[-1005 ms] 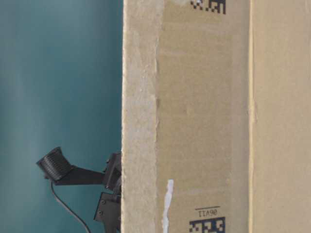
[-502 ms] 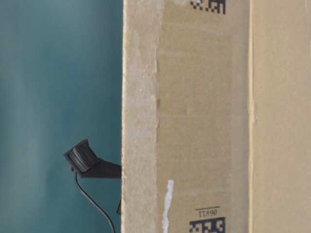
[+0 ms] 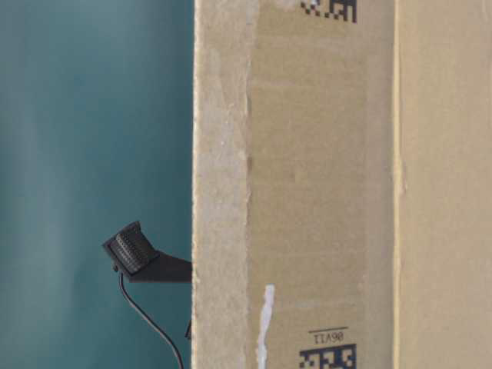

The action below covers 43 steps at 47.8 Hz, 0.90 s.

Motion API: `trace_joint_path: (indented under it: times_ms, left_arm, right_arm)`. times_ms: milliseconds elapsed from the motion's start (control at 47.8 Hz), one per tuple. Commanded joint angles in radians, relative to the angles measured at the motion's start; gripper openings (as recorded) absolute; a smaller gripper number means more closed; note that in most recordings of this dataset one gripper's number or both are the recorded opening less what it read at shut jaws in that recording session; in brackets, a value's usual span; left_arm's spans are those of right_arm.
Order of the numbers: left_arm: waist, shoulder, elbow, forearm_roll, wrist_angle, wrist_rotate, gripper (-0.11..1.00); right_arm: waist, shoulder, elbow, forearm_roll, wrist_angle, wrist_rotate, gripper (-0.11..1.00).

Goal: Close the cardboard box.

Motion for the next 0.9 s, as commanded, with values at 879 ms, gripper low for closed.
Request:
trace_joint_path:
  times_ms: [879]
  left_arm:
    - [0.006,-0.015,-0.002,0.0,0.002,-0.018,0.0]
  right_arm:
    - [0.428,-0.305,-0.009,-0.078,0.173,-0.026,0.0]
